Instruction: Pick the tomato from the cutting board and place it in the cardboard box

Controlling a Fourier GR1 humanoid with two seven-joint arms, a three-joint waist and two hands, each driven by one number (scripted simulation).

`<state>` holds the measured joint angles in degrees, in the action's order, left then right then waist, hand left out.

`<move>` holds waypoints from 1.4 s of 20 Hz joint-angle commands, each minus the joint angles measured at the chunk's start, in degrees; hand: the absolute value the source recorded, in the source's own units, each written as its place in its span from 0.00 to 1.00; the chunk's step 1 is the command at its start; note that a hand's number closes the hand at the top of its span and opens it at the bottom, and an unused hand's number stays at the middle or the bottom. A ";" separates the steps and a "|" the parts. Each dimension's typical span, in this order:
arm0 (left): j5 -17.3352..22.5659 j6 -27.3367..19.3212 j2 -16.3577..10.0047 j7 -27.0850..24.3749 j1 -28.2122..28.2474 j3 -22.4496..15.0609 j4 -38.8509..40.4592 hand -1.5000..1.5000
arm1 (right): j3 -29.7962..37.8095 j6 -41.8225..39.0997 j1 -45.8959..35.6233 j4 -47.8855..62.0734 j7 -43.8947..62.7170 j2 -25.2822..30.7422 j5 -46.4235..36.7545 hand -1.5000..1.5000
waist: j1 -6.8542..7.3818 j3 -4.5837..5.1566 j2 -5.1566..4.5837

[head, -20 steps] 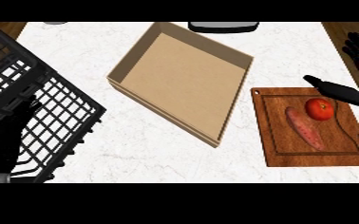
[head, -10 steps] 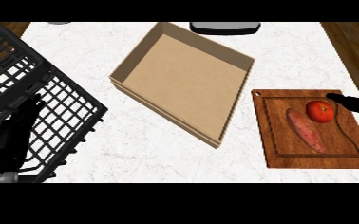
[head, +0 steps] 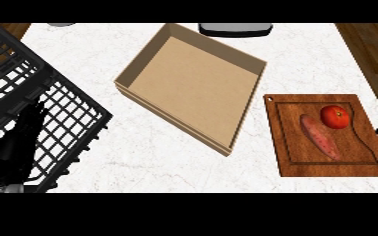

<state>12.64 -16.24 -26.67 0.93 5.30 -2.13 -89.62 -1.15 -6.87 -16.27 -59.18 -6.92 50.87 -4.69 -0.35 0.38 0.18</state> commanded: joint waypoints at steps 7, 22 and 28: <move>-7.03 1.06 0.46 -0.17 -3.63 -7.37 3.02 0.50 | -8.04 -14.10 -2.87 -5.42 15.64 1.40 -2.77 0.00 | -0.15 -0.32 -0.30; -5.98 1.65 -0.78 3.50 -4.86 -6.27 0.92 0.50 | -8.73 -10.67 0.57 -10.53 27.18 -5.00 -8.49 0.00 | -0.14 -0.38 -0.15; -8.59 -0.38 2.30 0.87 -3.19 -9.07 1.38 0.50 | -7.65 -10.18 0.61 -8.93 25.02 -5.56 -10.44 0.00 | 0.03 -0.39 -0.24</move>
<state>10.16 -15.36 -26.89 2.48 4.17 -5.44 -88.65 -9.40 -17.43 -15.96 -68.89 19.34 45.79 -13.85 0.18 0.02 0.33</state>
